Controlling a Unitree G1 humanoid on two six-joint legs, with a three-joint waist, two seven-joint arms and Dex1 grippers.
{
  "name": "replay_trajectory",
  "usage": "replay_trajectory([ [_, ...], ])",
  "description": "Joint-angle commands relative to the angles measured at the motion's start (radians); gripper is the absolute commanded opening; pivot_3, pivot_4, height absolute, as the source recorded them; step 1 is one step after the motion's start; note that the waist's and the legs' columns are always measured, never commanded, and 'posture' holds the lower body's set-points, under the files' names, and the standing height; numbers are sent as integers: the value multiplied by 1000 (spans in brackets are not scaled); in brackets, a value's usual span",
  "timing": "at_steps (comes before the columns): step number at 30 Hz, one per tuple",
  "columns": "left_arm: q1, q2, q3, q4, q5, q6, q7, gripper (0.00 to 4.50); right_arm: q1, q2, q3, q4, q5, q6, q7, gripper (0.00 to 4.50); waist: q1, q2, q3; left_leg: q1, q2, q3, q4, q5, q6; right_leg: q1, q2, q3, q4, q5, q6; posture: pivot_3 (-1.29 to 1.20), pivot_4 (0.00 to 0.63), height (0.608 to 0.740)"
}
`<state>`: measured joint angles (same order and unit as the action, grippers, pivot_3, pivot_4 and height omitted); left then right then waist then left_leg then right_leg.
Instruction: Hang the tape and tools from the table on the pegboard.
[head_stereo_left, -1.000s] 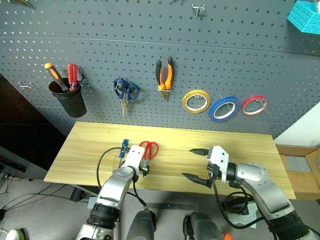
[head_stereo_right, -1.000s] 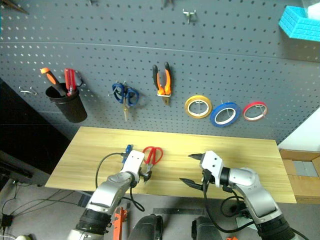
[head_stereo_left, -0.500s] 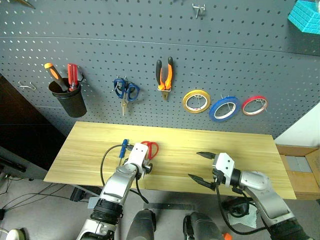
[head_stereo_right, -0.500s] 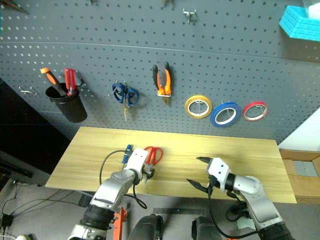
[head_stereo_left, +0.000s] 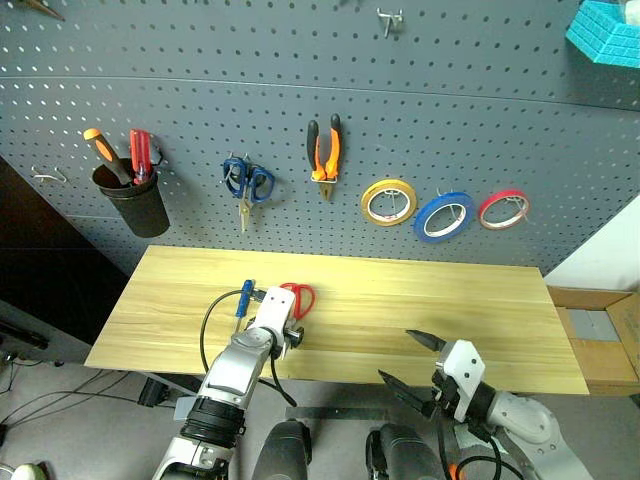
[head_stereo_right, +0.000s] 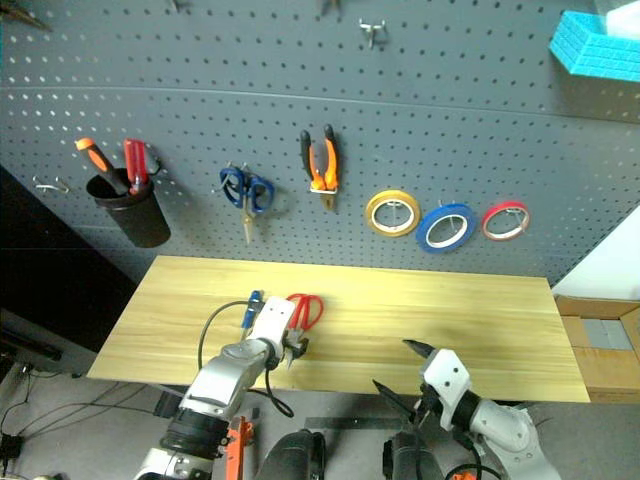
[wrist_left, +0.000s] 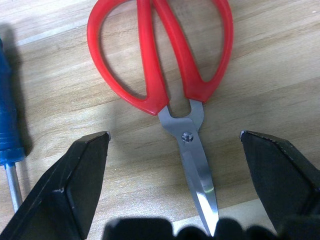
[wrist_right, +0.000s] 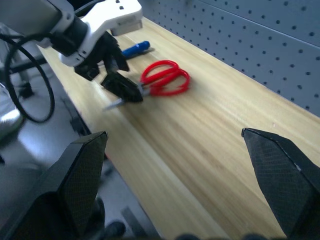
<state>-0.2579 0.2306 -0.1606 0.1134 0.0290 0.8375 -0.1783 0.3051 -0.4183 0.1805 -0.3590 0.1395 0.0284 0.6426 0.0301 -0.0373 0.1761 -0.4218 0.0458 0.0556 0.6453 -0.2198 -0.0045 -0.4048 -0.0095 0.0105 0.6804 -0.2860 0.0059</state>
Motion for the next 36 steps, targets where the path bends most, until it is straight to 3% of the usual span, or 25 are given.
replay_trajectory([
  [1,-10,-2,4,-22,9,-13,1,4500,-1,-4,-1,10,6,-59,13,4454,-2,0,0,0,0,0,0,0,0,0,0,0,0,0,0,90,164,740],
  [11,-10,-16,14,-14,0,5,4,4500,-64,-10,-3,51,10,-89,42,4454,-3,-1,-1,0,0,0,0,0,0,0,0,0,0,0,0,92,153,740],
  [12,-9,-18,14,-14,0,6,4,4324,-69,-8,-2,50,12,-85,42,4484,-3,-1,-1,0,0,0,0,0,0,0,0,0,0,0,0,93,153,740],
  [14,-6,-22,16,-17,1,12,6,3904,-74,-7,-1,47,12,-84,41,4500,-3,-1,-1,0,0,0,0,0,0,0,0,0,0,1,-1,93,153,740],
  [25,20,-30,25,-30,6,29,20,108,-96,-6,-18,45,26,-73,37,4500,-4,-1,-2,1,0,0,0,0,0,0,0,0,1,1,-2,87,146,740],
  [29,22,-31,27,-50,8,34,25,108,-86,-10,-25,44,27,-77,35,4500,-4,-1,-2,1,0,0,0,0,0,1,0,0,1,1,-2,89,147,740],
  [32,19,-29,29,-63,16,31,38,732,-87,-8,-26,43,25,-76,30,4500,-4,-1,-2,1,0,0,0,0,0,1,0,0,1,1,-2,92,150,740],
  [36,7,-27,24,-58,26,20,47,2045,-94,-4,-25,47,23,-74,23,4500,-4,-1,-2,1,0,0,0,0,0,1,0,0,1,1,-2,94,151,740],
])
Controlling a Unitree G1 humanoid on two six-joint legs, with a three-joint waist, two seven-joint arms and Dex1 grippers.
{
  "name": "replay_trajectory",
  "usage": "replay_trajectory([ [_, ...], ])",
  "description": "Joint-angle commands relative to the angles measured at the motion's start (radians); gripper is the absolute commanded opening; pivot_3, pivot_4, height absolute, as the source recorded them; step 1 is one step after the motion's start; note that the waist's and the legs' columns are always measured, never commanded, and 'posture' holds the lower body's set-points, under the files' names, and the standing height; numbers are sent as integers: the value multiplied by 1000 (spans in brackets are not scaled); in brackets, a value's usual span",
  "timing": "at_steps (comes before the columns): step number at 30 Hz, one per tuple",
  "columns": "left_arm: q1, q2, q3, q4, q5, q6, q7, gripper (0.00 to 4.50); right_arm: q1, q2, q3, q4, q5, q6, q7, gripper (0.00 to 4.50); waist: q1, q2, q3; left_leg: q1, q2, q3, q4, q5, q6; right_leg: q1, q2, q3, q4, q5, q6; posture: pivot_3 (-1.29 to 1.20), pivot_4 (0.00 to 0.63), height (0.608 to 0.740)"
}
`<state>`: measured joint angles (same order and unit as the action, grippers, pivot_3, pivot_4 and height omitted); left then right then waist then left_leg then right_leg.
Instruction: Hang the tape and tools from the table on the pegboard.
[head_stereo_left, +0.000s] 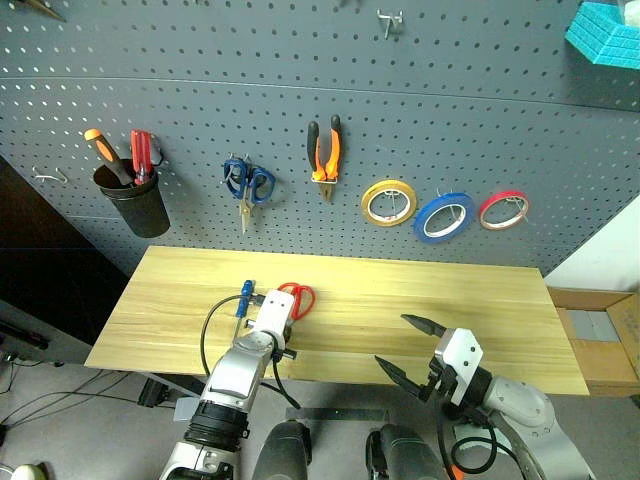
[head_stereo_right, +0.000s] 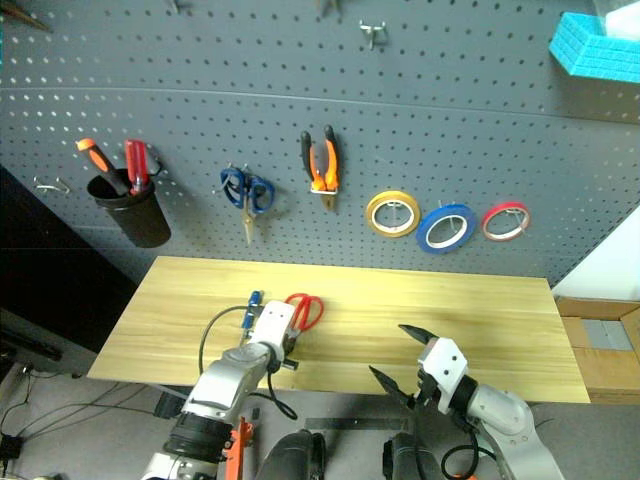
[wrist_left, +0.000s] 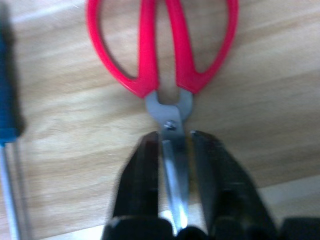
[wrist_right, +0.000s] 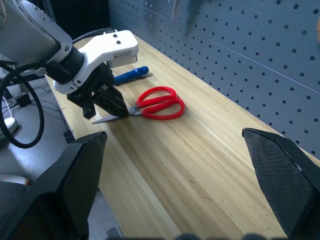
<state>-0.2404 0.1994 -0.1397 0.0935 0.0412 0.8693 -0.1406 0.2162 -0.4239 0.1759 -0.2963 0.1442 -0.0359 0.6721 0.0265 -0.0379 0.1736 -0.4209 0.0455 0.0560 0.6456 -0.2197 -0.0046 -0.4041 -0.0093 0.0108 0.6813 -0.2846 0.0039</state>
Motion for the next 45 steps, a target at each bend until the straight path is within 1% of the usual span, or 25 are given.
replay_trajectory([
  [1,-12,5,4,-39,16,-11,10,2361,-6,3,-20,-17,18,-8,-8,4500,0,0,0,0,0,0,0,0,0,0,0,0,0,0,0,94,152,740],
  [3,-11,7,6,-42,17,-6,8,3012,-6,3,-20,-19,18,-7,-11,4500,0,0,0,0,0,0,0,0,0,0,0,0,0,0,0,96,156,740],
  [7,-1,14,6,-26,18,2,0,3012,-10,4,-24,-16,19,-6,-16,4500,0,0,0,0,0,0,0,0,0,0,0,0,0,0,0,95,162,740],
  [13,-22,-1,-5,104,22,-49,5,3012,-7,1,-25,-21,20,-4,-22,4500,1,0,0,1,0,0,0,0,0,1,0,0,0,0,0,92,167,740],
  [19,-48,-10,11,198,11,-85,-17,3012,-5,2,-27,-27,18,-1,-29,4500,0,1,0,10,0,0,0,0,0,11,0,0,-1,-1,2,85,171,740],
  [22,-58,-5,17,208,8,-97,-31,2504,3,2,-28,-31,18,-2,-32,4500,0,1,0,18,0,0,-1,0,0,17,-1,0,-2,-2,2,81,171,740],
  [28,-57,3,21,205,13,-105,-40,452,10,2,-27,-33,17,-4,-34,4500,-1,1,0,20,0,1,-1,0,0,19,-1,0,-1,-2,1,81,171,740],
  [29,-55,2,22,202,14,-105,-39,219,10,2,-26,-34,17,-4,-34,4500,-1,1,0,20,0,1,-2,0,0,19,-1,0,-1,-3,1,81,170,740],
  [35,-44,-2,29,173,17,-100,-29,223,6,-2,-24,-31,18,-6,-31,4500,-1,1,0,20,0,1,-2,0,0,19,-2,0,-1,-3,1,83,164,740],
  [38,-37,6,37,113,10,-99,-37,223,-1,-6,-25,-37,18,-3,-27,4500,-1,1,0,19,0,1,-2,0,0,18,-2,0,-1,-3,1,81,160,740],
  [40,-31,15,52,44,8,-87,-35,223,-5,-8,-29,-48,22,6,-27,4500,-1,0,0,19,0,1,-2,0,0,18,-2,0,-1,-3,1,81,156,740],
  [43,-14,-3,112,-74,-24,-120,-17,223,-9,-9,-28,-76,27,23,-31,4500,-1,0,0,17,0,1,-2,0,0,16,-2,0,-2,-3,1,84,153,740],
  [45,10,23,108,-152,-17,-146,-34,223,-11,0,-16,-105,32,43,-34,4500,-1,0,0,16,0,1,-2,0,0,15,-3,-1,-2,-3,1,87,145,740],
])
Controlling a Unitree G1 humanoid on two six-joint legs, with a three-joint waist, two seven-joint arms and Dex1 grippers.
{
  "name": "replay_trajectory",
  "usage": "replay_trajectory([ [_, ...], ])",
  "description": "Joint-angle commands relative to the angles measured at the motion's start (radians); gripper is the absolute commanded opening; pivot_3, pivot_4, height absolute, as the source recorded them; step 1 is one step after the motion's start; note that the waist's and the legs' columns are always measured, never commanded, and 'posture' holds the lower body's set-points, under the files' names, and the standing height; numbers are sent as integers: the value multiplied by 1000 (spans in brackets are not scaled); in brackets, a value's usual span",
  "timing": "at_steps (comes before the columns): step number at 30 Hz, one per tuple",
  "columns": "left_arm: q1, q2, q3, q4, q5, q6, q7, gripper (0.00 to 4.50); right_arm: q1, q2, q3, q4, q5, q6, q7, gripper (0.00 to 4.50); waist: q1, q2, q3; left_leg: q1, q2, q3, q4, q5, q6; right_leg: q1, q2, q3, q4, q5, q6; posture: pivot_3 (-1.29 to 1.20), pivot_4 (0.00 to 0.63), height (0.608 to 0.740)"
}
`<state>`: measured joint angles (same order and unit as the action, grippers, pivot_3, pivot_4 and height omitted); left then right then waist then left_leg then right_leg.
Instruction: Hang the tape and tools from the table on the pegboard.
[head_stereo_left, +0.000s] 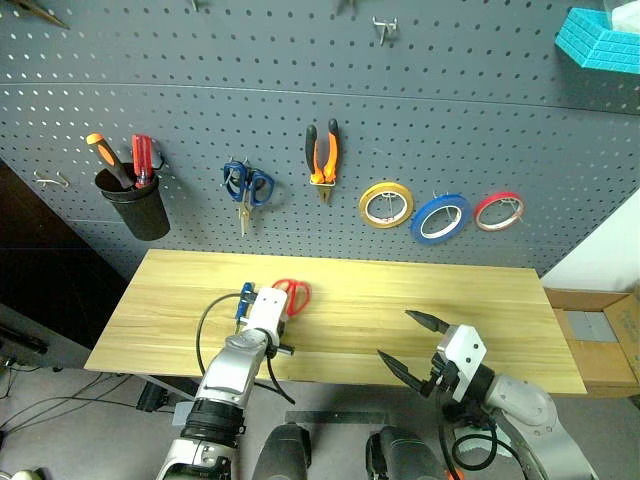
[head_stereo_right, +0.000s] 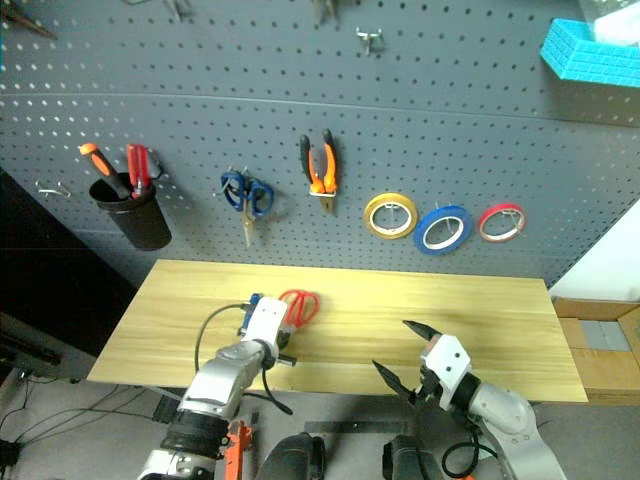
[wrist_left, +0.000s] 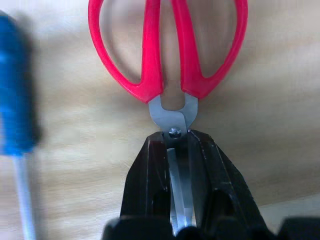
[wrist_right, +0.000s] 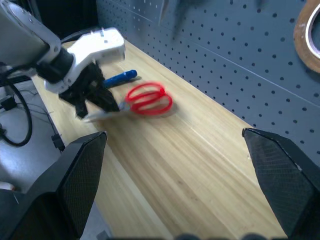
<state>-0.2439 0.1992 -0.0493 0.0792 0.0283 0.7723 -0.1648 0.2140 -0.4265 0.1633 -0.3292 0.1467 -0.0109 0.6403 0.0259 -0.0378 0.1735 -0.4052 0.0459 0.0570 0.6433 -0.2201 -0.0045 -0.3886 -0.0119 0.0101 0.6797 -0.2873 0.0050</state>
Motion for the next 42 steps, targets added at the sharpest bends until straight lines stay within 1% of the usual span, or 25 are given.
replay_trajectory([
  [1,26,35,18,-173,-6,-68,-20,223,-12,9,3,-88,33,31,-6,4500,0,0,0,0,0,0,0,0,0,0,0,0,0,0,0,90,142,740],
  [7,103,112,1,-328,17,-173,-55,223,-50,43,24,-126,44,88,-30,4500,-1,0,0,0,0,0,-1,0,0,0,0,0,0,0,0,103,129,740],
  [10,180,148,-25,-396,40,-252,-71,223,-70,58,30,-132,48,101,-37,4500,0,0,-1,0,0,0,-1,0,0,0,-1,0,-1,0,0,106,121,740],
  [13,222,145,-24,-444,50,-323,-54,223,-94,71,28,-135,52,107,-45,4500,0,0,-1,0,-1,1,-1,0,0,0,-2,0,-1,1,-2,107,111,740],
  [16,235,129,-5,-479,62,-356,-20,223,-118,89,23,-154,65,130,-62,4500,2,-1,-2,-1,0,0,-1,0,0,-1,-2,-2,-1,1,-2,109,103,740],
  [24,224,98,21,-479,71,-485,27,223,-148,100,20,-155,72,145,-66,4500,1,-2,-16,-1,-1,0,-1,0,0,-1,-2,-2,-1,0,0,104,81,740],
  [30,214,117,55,-480,96,-585,45,223,-185,108,14,-141,80,142,-73,4500,0,-3,-32,-1,-1,1,0,0,0,0,-1,-2,-1,0,0,103,70,740],
  [36,162,120,98,-451,112,-618,67,223,-239,130,-7,-147,116,161,-87,4500,0,-4,-39,-1,-1,1,0,0,0,0,-1,-2,0,0,0,106,60,740],
  [38,138,111,118,-429,111,-612,83,223,-258,139,-10,-147,128,171,-94,4500,0,-5,-42,-1,-1,1,0,0,0,0,-1,-2,0,1,-3,109,56,740],
  [42,92,112,133,-372,113,-625,98,223,-297,157,-12,-141,144,184,-105,4500,0,-6,-49,-1,-1,1,0,0,0,0,0,-2,0,2,-2,112,53,740],
])
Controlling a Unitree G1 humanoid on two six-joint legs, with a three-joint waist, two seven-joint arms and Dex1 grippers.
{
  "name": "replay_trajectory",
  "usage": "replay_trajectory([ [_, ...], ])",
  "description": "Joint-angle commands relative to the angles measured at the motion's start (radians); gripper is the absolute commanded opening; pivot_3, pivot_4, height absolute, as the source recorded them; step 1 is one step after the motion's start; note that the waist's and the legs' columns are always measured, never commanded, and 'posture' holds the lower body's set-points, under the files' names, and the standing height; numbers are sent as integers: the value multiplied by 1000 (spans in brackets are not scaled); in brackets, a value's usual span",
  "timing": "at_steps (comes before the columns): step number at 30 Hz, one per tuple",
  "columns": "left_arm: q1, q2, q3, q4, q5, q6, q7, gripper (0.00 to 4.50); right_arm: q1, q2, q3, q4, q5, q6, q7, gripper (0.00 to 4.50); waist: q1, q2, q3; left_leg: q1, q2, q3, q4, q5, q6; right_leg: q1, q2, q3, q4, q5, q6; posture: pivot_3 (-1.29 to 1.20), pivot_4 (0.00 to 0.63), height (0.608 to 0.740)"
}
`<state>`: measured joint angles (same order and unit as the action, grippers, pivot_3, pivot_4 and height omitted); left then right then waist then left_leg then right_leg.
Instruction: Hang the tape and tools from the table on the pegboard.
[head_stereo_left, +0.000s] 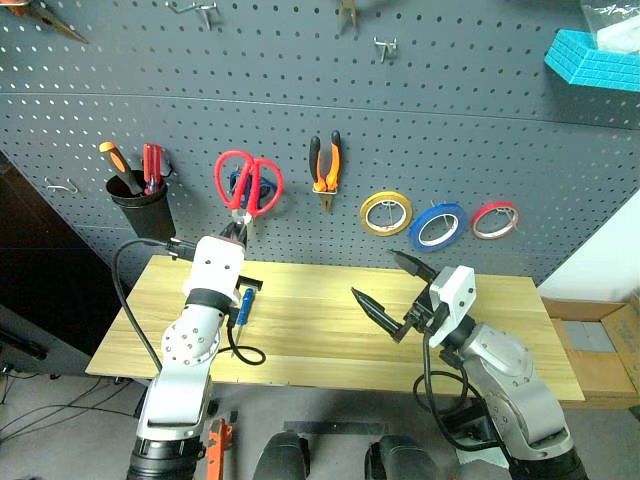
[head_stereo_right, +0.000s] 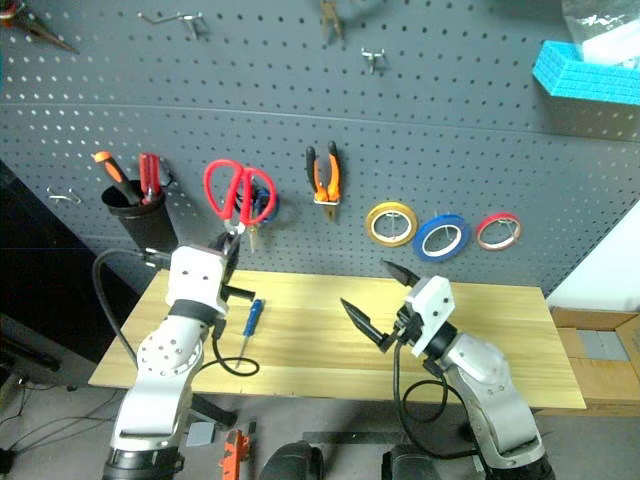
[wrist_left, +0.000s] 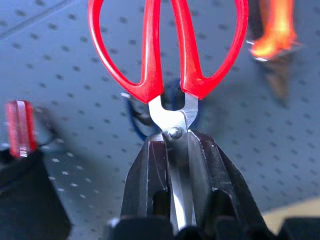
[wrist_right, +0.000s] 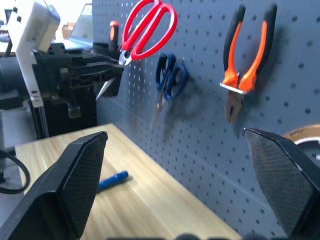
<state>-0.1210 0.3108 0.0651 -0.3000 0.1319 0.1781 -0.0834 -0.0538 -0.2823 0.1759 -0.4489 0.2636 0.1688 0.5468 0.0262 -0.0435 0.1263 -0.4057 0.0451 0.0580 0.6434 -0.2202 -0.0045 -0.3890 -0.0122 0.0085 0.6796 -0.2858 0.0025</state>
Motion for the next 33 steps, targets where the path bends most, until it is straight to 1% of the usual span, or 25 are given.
replay_trajectory([
  [1,-46,-2,23,24,4,-28,19,223,-43,17,-23,-17,26,7,-15,4500,0,-1,-3,0,0,0,0,0,0,0,0,0,0,0,0,112,53,740],
  [6,-77,-17,33,72,-14,-21,22,223,-90,39,-18,-2,19,19,-32,4500,0,-1,-8,0,0,0,0,0,0,0,0,0,0,1,-1,110,54,740],
  [11,-44,-68,31,79,-50,39,17,223,-103,49,-8,-18,15,36,-49,4500,0,-1,-9,0,0,0,0,0,0,0,0,0,1,1,-1,102,61,740],
  [19,-7,-86,11,113,-74,88,-23,223,-100,48,4,-24,5,43,-50,4500,-1,-1,-9,1,0,0,0,0,0,0,1,0,1,1,-1,99,76,740],
  [23,-41,-72,24,166,-74,100,-27,223,-110,49,8,-18,2,47,-49,4500,-1,-1,-9,1,0,0,0,0,0,1,1,1,1,1,-1,97,77,740],
  [28,-148,-46,41,271,-80,52,-26,223,-121,45,16,-6,-9,41,-38,4500,-1,-1,-9,2,0,0,0,0,0,2,1,1,1,1,-1,100,74,740],
  [30,-195,-33,47,317,-80,35,-24,951,-129,45,14,-2,-9,39,-37,4500,0,-1,-9,2,0,0,0,0,0,1,1,1,1,1,-1,100,74,740],
  [32,-224,-28,45,352,-86,19,-30,1525,-135,44,14,1,-8,37,-36,4500,-1,-1,-9,2,0,0,0,0,0,1,2,1,1,1,-1,101,72,740],
  [33,-238,-27,43,373,-88,12,-34,1916,-139,45,14,4,-9,36,-35,4500,-1,-1,-9,2,0,0,0,0,0,1,2,2,1,1,-1,101,72,740],
])
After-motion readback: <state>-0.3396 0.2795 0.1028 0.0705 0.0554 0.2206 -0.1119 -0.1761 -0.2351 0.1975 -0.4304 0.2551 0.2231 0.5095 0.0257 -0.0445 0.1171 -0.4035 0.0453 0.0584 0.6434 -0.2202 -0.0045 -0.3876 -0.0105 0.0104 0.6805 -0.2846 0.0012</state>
